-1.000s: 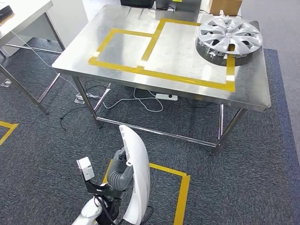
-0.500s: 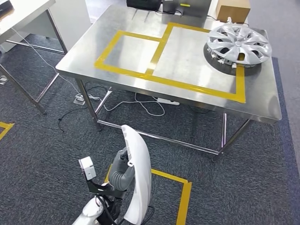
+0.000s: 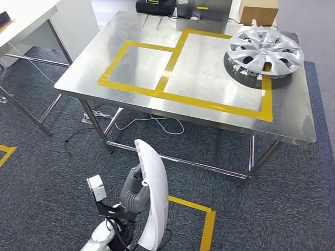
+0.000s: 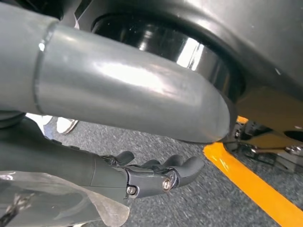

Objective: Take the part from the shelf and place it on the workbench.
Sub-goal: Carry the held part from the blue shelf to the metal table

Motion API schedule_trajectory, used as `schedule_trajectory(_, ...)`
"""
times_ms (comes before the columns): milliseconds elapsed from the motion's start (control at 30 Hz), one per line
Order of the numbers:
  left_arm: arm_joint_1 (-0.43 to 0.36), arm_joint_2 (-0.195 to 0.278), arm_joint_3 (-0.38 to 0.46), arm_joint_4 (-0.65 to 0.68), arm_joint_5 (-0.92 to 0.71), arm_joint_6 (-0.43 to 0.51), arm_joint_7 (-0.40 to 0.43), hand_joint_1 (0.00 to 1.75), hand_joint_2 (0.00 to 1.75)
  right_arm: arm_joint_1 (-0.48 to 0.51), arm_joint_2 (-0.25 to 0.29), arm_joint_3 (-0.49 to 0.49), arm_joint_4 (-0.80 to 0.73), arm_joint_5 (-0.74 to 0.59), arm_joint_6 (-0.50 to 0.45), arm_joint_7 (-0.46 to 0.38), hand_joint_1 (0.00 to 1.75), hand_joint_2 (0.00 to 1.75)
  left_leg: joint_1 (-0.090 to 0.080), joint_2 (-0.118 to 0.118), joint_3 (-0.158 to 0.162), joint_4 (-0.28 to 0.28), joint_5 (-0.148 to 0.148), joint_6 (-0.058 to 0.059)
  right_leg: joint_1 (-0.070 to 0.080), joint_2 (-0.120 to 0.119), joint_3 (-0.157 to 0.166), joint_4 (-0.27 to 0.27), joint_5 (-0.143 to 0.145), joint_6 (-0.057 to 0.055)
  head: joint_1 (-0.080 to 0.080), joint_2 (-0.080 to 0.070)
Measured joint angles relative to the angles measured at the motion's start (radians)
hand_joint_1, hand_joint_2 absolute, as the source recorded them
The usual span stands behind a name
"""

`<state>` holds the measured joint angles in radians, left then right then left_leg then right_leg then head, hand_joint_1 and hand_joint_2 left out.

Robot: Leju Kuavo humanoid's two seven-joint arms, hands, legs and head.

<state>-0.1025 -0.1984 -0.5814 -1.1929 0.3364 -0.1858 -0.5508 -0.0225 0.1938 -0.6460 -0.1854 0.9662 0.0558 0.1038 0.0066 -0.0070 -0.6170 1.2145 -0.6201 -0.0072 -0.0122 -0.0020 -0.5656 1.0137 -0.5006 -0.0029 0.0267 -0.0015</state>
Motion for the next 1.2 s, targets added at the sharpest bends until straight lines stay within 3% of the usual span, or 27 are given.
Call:
schedule_trajectory(33, 0.000, 0.000, 0.000, 0.000, 0.000, 0.000, 0.000, 1.75, 1.75, 0.000, 0.000, 0.000, 0.000, 0.000, 0.000, 0.000, 0.00, 0.00, 0.002, 0.000, -0.042, 0.060, -0.011, -0.002, 0.000, 0.000, 0.007, 0.000, -0.007, -0.001, 0.000, 0.000)
schedule_trajectory(67, 0.000, 0.001, 0.000, 0.000, 0.000, 0.000, 0.000, 1.75, 1.75, 0.001, 0.000, -0.001, 0.000, 0.000, 0.000, 0.000, 0.00, 0.00, 0.003, 0.000, -0.071, 0.091, -0.004, -0.004, 0.000, 0.001, 0.016, 0.000, -0.014, -0.001, 0.000, 0.000)
schedule_trajectory(100, 0.001, 0.001, 0.000, 0.000, 0.000, 0.000, 0.000, 1.75, 1.75, 0.002, 0.000, -0.001, 0.000, 0.000, 0.000, 0.000, 0.00, 0.00, 0.004, 0.000, -0.083, 0.086, 0.024, -0.004, 0.000, 0.002, 0.026, 0.000, -0.021, 0.000, 0.000, 0.000)
schedule_trajectory(167, 0.001, 0.001, 0.000, 0.000, 0.000, 0.000, 0.000, 1.75, 1.75, 0.004, 0.000, -0.002, 0.000, 0.000, 0.001, 0.000, 0.00, 0.00, 0.005, 0.000, -0.058, -0.020, 0.118, 0.000, -0.001, 0.005, 0.047, 0.000, -0.040, 0.006, 0.000, 0.000)
schedule_trajectory(200, 0.001, 0.001, 0.000, 0.000, 0.000, 0.000, 0.000, 1.75, 1.75, 0.005, 0.000, -0.002, 0.000, 0.000, 0.001, 0.000, 0.00, 0.00, 0.003, 0.001, -0.039, -0.077, 0.151, 0.003, 0.001, 0.006, 0.054, 0.000, -0.049, 0.012, 0.000, 0.000)
schedule_trajectory(233, 0.001, 0.001, 0.000, 0.001, 0.001, 0.000, 0.000, 1.75, 1.75, 0.005, 0.000, -0.002, 0.000, 0.000, 0.002, 0.000, 0.00, 0.00, 0.001, 0.001, -0.021, -0.124, 0.165, 0.008, 0.002, 0.007, 0.058, -0.001, -0.057, 0.019, 0.000, 0.000)
schedule_trajectory(400, 0.002, 0.000, 0.000, 0.001, 0.001, -0.004, -0.002, 1.75, 1.75, 0.000, 0.000, -0.003, 0.000, 0.000, 0.002, 0.001, 0.00, 0.00, 0.000, -0.003, 0.012, -0.177, 0.147, 0.036, 0.001, 0.003, 0.067, 0.011, -0.064, 0.051, 0.004, 0.000)
schedule_trajectory(467, 0.003, -0.001, 0.000, 0.000, 0.001, -0.006, -0.002, 1.75, 1.75, -0.002, 0.000, -0.002, 0.000, 0.001, 0.002, 0.001, 0.00, 0.00, 0.002, -0.002, 0.025, -0.182, 0.140, 0.046, 0.001, 0.003, 0.011, 0.101, -0.092, 0.057, 0.008, 0.000)
schedule_trajectory(533, 0.003, -0.001, 0.000, 0.000, 0.002, -0.006, -0.002, 1.75, 1.75, -0.001, 0.000, -0.003, 0.000, 0.001, 0.002, 0.000, 0.00, 0.00, 0.001, -0.002, 0.033, -0.183, 0.129, 0.051, 0.001, 0.003, -0.076, 0.226, -0.132, 0.061, 0.011, 0.000)
schedule_trajectory(567, 0.003, -0.001, 0.001, 0.001, 0.002, -0.006, -0.002, 1.75, 1.75, -0.001, 0.000, -0.003, 0.000, 0.001, 0.002, -0.001, 0.00, 0.00, 0.001, -0.002, 0.039, -0.183, 0.123, 0.052, 0.001, 0.003, -0.108, 0.259, -0.136, 0.063, 0.011, 0.000)
schedule_trajectory(600, 0.003, 0.000, 0.001, 0.001, 0.002, -0.007, -0.002, 1.75, 1.75, -0.001, 0.000, -0.003, 0.000, 0.001, 0.003, -0.002, 0.00, 0.00, 0.000, -0.003, 0.048, -0.183, 0.116, 0.052, 0.001, 0.003, -0.123, 0.258, -0.122, 0.063, 0.012, 0.000)
schedule_trajectory(700, 0.003, -0.001, 0.000, 0.001, 0.002, -0.007, -0.002, 1.75, 1.75, -0.002, 0.000, -0.003, 0.000, 0.002, 0.003, -0.003, 0.00, 0.00, 0.000, -0.005, 0.081, -0.183, 0.093, 0.047, 0.002, 0.002, -0.083, 0.104, -0.004, 0.056, 0.013, 0.000)
schedule_trajectory(733, 0.003, -0.001, 0.000, 0.001, 0.002, -0.007, -0.002, 1.75, 1.75, -0.001, 0.000, -0.002, 0.000, 0.003, 0.003, -0.002, 0.00, 0.00, 0.000, -0.006, 0.087, -0.184, 0.086, 0.042, 0.004, 0.000, -0.067, 0.056, 0.007, 0.050, 0.013, 0.000)
schedule_trajectory(867, 0.003, 0.000, 0.001, 0.001, -0.002, -0.006, -0.003, 1.75, 1.75, 0.002, 0.000, -0.003, 0.000, 0.008, 0.002, -0.004, 0.00, 0.00, -0.002, -0.003, 0.103, -0.177, 0.071, 0.019, 0.009, -0.002, -0.035, 0.015, 0.006, 0.019, 0.010, 0.000)
schedule_trajectory(933, 0.003, 0.000, 0.000, 0.000, -0.009, -0.002, -0.004, 1.75, 1.75, 0.001, 0.000, -0.003, 0.000, 0.011, 0.002, -0.006, 0.00, 0.00, -0.001, -0.001, 0.089, -0.130, 0.058, 0.010, 0.005, 0.000, -0.013, 0.009, -0.001, 0.007, 0.006, 0.000)
schedule_trajectory(1000, 0.003, 0.001, 0.001, 0.000, -0.015, 0.003, -0.006, 1.75, 1.75, 0.000, 0.000, -0.003, 0.000, 0.014, 0.002, -0.008, 0.00, 0.00, 0.001, 0.000, 0.030, -0.023, 0.021, 0.002, 0.003, -0.001, 0.006, 0.007, -0.013, -0.002, 0.002, 0.000)
schedule_trajectory(1067, 0.003, 0.001, 0.001, 0.000, -0.016, 0.005, -0.006, 1.75, 1.75, 0.001, 0.000, -0.004, 0.000, 0.016, 0.002, -0.009, 0.00, 0.00, 0.003, 0.000, -0.040, 0.070, -0.015, -0.004, 0.003, 0.000, 0.021, 0.007, -0.027, -0.003, 0.000, 0.000)
schedule_trajectory(1100, 0.003, 0.001, 0.001, 0.000, -0.017, 0.005, -0.006, 1.75, 1.75, 0.002, 0.000, -0.006, 0.000, 0.016, 0.002, -0.010, 0.00, 0.00, 0.003, 0.000, -0.061, 0.079, -0.011, -0.004, 0.004, 0.001, 0.031, 0.007, -0.036, -0.003, 0.001, 0.000)
schedule_trajectory(1133, 0.003, 0.001, 0.001, 0.000, -0.018, 0.005, -0.006, 1.75, 1.75, 0.003, 0.000, -0.007, 0.000, 0.016, 0.002, -0.010, 0.00, 0.00, 0.003, 0.000, -0.066, 0.057, 0.014, -0.003, 0.004, 0.003, 0.044, 0.007, -0.046, -0.001, 0.000, 0.000)
schedule_trajectory(1200, 0.004, 0.001, 0.001, 0.000, -0.019, 0.004, -0.006, 1.75, 1.75, 0.004, 0.000, -0.010, 0.000, 0.016, 0.002, -0.012, 0.00, 0.00, 0.000, 0.000, -0.046, -0.049, 0.106, 0.007, 0.003, 0.004, 0.067, 0.006, -0.067, 0.003, 0.001, 0.000)
